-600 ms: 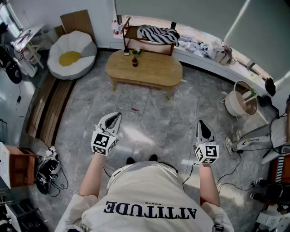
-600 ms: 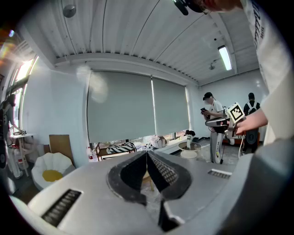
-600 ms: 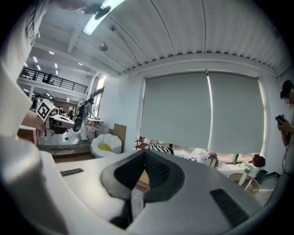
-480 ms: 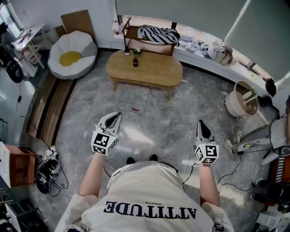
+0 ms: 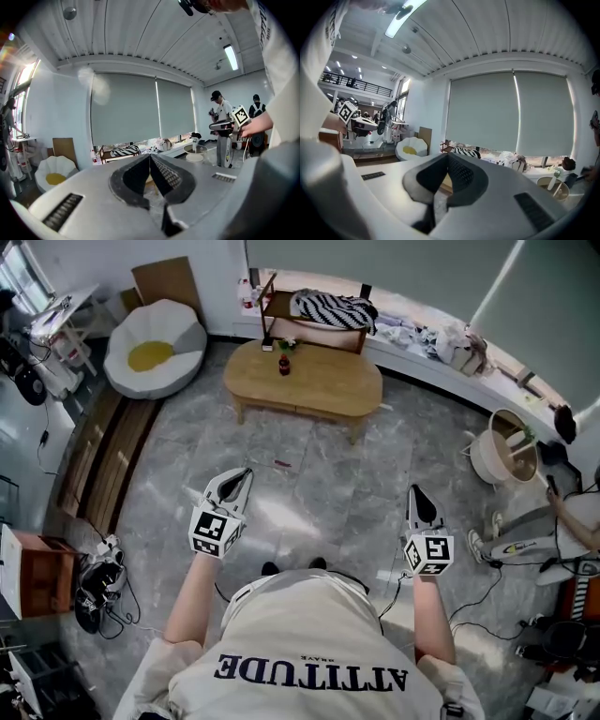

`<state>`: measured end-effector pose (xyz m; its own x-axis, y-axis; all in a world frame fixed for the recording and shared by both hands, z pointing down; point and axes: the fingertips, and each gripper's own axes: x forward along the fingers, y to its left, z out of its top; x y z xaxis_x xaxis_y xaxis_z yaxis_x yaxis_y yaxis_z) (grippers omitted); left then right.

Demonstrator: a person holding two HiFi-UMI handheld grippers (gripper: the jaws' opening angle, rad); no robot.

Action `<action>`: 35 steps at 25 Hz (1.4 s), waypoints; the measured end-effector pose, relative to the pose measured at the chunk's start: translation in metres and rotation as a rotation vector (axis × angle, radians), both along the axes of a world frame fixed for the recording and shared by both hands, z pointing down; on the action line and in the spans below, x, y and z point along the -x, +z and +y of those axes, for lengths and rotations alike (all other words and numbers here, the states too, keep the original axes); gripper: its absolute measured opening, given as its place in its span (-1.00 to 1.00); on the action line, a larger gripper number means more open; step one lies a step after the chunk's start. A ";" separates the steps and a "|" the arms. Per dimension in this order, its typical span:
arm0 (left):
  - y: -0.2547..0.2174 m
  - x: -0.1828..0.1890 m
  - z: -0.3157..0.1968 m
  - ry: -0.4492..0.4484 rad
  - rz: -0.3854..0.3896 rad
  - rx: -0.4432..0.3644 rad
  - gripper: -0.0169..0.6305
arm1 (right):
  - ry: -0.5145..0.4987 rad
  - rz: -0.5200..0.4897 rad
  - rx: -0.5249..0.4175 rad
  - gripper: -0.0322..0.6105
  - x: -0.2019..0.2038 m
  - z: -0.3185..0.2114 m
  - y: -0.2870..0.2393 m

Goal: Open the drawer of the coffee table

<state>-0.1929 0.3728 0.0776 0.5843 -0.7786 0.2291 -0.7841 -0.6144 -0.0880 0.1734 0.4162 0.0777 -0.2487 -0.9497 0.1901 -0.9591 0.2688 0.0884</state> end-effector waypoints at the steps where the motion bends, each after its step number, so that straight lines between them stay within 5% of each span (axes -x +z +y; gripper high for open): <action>1: 0.000 -0.001 0.001 -0.004 0.000 0.001 -0.88 | -0.006 -0.004 0.001 -0.84 -0.001 -0.001 0.000; 23: 0.020 -0.049 0.015 -0.063 0.037 0.032 -0.88 | -0.149 0.028 0.068 -0.84 -0.023 0.000 0.033; 35: 0.024 -0.030 -0.059 -0.002 0.065 0.032 -0.88 | -0.105 0.039 0.082 -0.84 0.001 -0.064 0.034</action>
